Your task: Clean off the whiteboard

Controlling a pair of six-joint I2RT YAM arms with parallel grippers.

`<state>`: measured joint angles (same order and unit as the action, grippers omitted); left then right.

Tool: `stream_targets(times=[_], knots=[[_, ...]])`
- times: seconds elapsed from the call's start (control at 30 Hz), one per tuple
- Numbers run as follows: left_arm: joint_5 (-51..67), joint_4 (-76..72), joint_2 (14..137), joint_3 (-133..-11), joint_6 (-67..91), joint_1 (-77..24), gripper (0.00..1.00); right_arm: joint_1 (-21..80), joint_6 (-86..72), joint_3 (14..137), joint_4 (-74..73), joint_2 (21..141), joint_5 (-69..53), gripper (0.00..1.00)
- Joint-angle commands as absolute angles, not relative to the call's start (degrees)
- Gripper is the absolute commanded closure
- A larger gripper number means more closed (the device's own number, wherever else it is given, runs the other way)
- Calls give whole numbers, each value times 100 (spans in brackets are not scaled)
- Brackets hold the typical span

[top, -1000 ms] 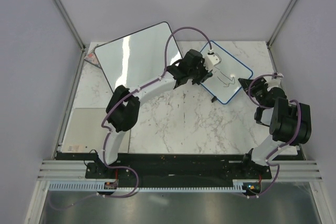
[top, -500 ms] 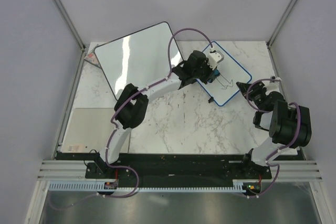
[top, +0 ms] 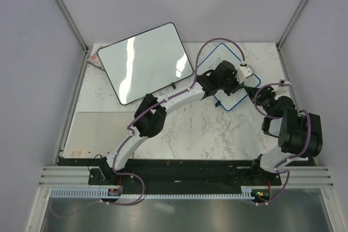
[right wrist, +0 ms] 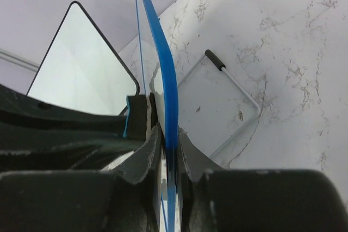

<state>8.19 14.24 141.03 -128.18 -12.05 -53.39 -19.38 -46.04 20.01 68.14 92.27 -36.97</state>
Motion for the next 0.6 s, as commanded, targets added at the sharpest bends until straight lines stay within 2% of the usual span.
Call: stream_targets(times=[0.0,0.23,0.57], knots=[[1125,1933,14194,-12973,-1705,-5528,98,-1890,-4052,1907,6495,9035,-3560,100],[1635,2285,14063,-12631,-1468,-5677,98,-1872,-4060,1907,6495,9026,-3559,100],[-359,2408,14625,-13324,-801,-5494,98,-1863,-4087,1855,6565,9009,-3560,100]])
